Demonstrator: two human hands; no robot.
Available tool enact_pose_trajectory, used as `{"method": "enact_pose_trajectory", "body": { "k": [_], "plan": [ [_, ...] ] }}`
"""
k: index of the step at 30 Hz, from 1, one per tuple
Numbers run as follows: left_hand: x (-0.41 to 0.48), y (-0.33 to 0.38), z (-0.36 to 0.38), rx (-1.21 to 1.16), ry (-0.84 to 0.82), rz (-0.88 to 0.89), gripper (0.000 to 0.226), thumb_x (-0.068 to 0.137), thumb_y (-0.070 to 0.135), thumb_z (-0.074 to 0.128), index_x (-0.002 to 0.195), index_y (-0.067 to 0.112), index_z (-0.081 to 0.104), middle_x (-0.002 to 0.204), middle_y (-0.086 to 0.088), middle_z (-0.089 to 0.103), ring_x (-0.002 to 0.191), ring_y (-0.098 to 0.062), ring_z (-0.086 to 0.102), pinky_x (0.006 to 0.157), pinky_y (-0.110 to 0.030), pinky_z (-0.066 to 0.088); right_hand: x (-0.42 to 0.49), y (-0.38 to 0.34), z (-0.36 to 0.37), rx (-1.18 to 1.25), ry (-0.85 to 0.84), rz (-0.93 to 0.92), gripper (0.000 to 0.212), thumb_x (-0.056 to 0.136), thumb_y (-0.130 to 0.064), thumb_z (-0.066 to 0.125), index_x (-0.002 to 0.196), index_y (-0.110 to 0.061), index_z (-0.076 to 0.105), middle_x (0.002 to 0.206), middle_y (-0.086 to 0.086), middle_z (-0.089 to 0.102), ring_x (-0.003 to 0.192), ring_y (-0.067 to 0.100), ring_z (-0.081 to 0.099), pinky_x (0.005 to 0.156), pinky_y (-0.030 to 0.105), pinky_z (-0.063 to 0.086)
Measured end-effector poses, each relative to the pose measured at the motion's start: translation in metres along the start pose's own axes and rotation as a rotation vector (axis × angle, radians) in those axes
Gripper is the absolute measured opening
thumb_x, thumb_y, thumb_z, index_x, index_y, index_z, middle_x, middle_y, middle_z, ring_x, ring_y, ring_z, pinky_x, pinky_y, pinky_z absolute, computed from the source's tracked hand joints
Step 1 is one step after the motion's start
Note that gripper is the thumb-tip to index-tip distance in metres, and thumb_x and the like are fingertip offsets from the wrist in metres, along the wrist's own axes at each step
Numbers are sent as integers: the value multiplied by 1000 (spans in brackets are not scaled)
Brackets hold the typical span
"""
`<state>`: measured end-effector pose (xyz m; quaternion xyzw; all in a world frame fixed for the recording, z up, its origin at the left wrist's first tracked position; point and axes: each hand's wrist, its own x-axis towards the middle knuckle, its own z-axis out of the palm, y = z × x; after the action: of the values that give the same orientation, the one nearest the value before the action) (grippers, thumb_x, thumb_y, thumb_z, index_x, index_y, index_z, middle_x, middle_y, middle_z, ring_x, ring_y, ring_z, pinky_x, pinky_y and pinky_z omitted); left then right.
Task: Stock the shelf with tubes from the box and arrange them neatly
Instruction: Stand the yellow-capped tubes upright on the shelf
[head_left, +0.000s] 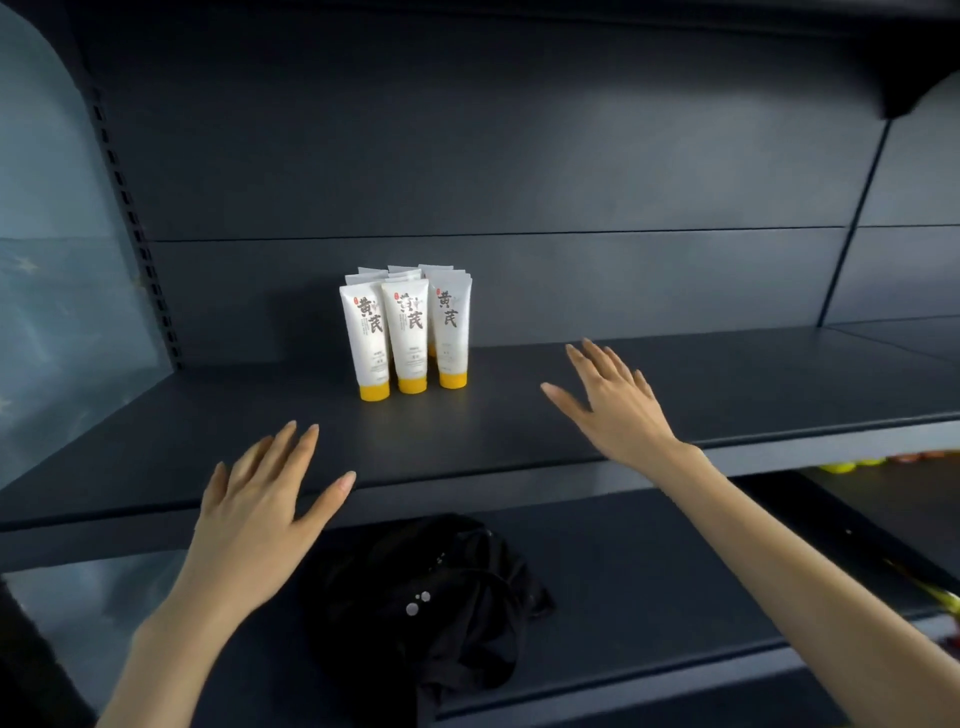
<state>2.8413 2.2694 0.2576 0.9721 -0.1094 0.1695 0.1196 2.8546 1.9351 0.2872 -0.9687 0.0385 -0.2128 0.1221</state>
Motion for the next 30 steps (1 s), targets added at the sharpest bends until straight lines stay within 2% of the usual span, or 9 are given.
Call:
{"method": "enact_pose_trajectory", "body": {
  "k": [5, 11, 20, 22, 25, 28, 30],
  "plan": [
    [-11, 17, 7, -11, -18, 32, 85, 77, 68, 15, 151, 26, 17, 159, 5, 15, 146, -17, 13, 117, -46, 10, -59, 38, -14, -95, -16, 111, 74, 92, -64, 23, 152, -26, 5, 161, -5, 2, 148, 17, -3, 118, 48, 4],
    [-19, 45, 12, 43, -41, 66, 88, 75, 69, 8, 151, 27, 11, 160, 6, 9, 146, -15, 6, 118, -46, 7, -112, 89, -27, -161, -33, 194, 81, 83, -70, 13, 152, -29, 2, 160, -7, -2, 147, 15, -8, 117, 48, 0],
    [-42, 145, 34, 1, -50, 175, 82, 82, 70, 16, 151, 26, 15, 159, 5, 12, 146, -16, 9, 118, -46, 7, -191, 183, -51, -220, -55, 337, 84, 81, -72, 10, 153, -28, 3, 161, -6, 1, 148, 17, -4, 117, 50, 2],
    [-53, 174, 44, 27, -60, 215, 82, 86, 76, 12, 151, 25, 17, 159, 5, 14, 146, -17, 12, 118, -45, 10, -215, 206, -58, -236, -77, 369, 85, 81, -72, 11, 153, -27, 2, 160, -6, 6, 148, 17, -1, 117, 50, 4],
    [-76, 221, 58, 24, -81, 289, 92, 78, 75, 0, 150, 23, 22, 157, 5, 22, 145, -17, 20, 117, -45, 14, -253, 241, -66, -265, -103, 422, 87, 79, -73, 10, 153, -27, 1, 160, -5, 9, 148, 18, 3, 116, 50, 7],
    [-97, 266, 76, 20, -137, 373, 94, 78, 73, -1, 147, 19, 32, 153, 0, 33, 141, -22, 31, 114, -47, 22, -289, 272, -72, -266, -146, 479, 87, 78, -73, 8, 152, -28, 0, 161, -5, 4, 148, 18, 1, 117, 50, 5],
    [-106, 292, 93, 27, -170, 409, 99, 74, 75, -11, 149, 22, 26, 155, 2, 28, 143, -20, 26, 115, -46, 19, -313, 293, -75, -244, -179, 524, 85, 79, -73, 9, 152, -30, -4, 161, -6, -2, 148, 18, -3, 116, 52, 4]
  ]
}}
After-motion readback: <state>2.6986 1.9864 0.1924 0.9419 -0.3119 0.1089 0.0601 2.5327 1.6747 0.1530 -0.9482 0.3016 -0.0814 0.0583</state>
